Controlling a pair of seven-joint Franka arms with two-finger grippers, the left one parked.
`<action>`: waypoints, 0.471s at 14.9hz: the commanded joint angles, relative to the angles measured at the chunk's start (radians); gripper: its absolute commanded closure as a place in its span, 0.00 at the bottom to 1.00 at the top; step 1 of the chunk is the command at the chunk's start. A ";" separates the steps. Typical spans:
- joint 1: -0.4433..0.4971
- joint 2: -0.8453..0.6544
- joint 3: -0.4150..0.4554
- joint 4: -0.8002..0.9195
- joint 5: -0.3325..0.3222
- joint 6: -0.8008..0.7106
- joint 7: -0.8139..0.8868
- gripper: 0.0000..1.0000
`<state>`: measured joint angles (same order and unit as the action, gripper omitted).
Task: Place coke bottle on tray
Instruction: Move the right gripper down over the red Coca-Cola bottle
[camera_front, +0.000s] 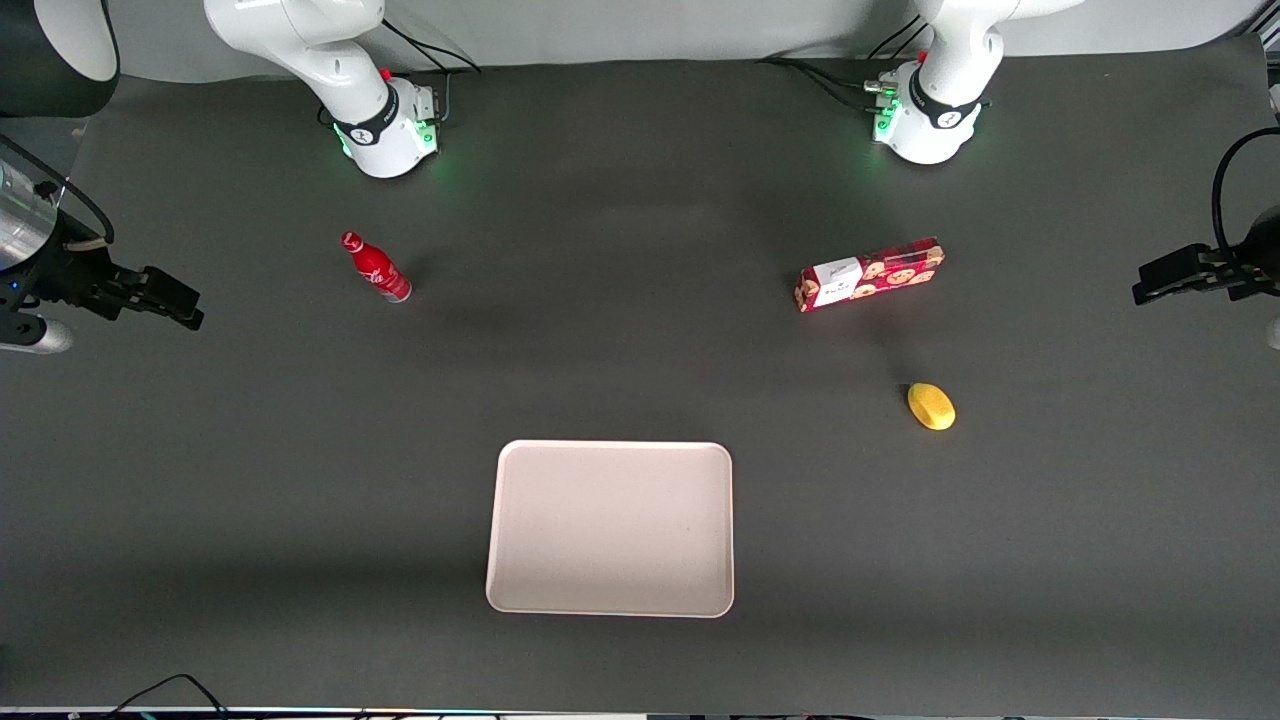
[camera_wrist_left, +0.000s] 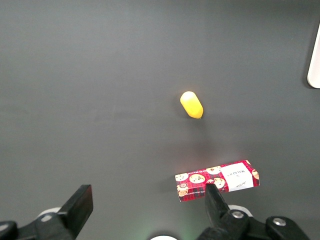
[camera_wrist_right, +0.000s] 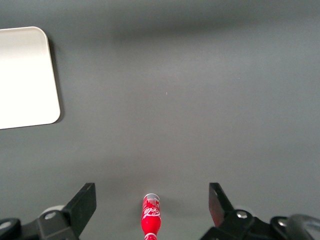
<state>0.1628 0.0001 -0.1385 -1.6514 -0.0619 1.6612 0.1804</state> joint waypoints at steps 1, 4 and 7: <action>0.000 0.026 -0.004 0.051 -0.010 -0.037 -0.007 0.00; 0.006 0.018 -0.003 0.050 -0.001 -0.061 -0.010 0.00; 0.014 -0.002 0.014 0.041 0.004 -0.170 -0.016 0.00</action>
<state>0.1669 0.0136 -0.1346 -1.6228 -0.0635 1.5924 0.1803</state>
